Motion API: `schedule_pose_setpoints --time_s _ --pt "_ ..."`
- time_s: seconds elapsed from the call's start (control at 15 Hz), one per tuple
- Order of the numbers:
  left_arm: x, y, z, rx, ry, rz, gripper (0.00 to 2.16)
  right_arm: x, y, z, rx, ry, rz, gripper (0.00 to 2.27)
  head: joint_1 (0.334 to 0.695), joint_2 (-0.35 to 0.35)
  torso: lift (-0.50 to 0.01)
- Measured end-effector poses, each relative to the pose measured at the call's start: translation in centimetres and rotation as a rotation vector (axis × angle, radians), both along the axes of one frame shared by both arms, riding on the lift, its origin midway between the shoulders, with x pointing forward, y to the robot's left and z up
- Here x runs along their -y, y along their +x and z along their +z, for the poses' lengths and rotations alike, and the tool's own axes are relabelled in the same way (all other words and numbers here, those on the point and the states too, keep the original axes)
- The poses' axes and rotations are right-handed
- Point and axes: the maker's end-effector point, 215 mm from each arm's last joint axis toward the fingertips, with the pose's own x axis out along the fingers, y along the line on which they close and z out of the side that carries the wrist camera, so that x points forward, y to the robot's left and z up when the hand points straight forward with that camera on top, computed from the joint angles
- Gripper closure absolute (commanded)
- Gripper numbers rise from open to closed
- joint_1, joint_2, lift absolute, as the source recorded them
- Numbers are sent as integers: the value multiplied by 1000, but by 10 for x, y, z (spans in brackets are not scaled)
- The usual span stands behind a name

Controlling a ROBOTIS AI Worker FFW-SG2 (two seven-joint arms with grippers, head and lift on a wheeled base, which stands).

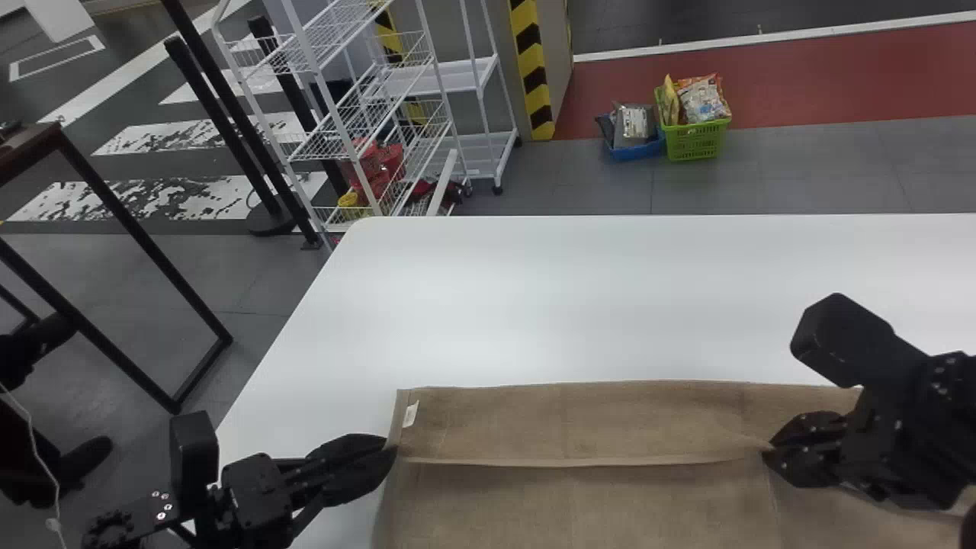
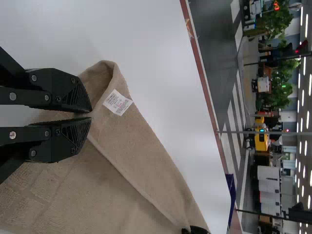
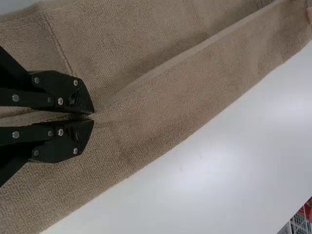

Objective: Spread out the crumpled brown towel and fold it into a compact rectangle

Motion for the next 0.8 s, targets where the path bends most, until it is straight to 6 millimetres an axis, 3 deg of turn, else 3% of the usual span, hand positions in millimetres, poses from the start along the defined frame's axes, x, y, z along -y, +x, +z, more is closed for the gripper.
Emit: schedule_pose_setpoints --time_s 0.8 --pt "0 -1 -1 -4 -1 -5 1001 3 0 1 -39 46 -60 869 695 350 -127"
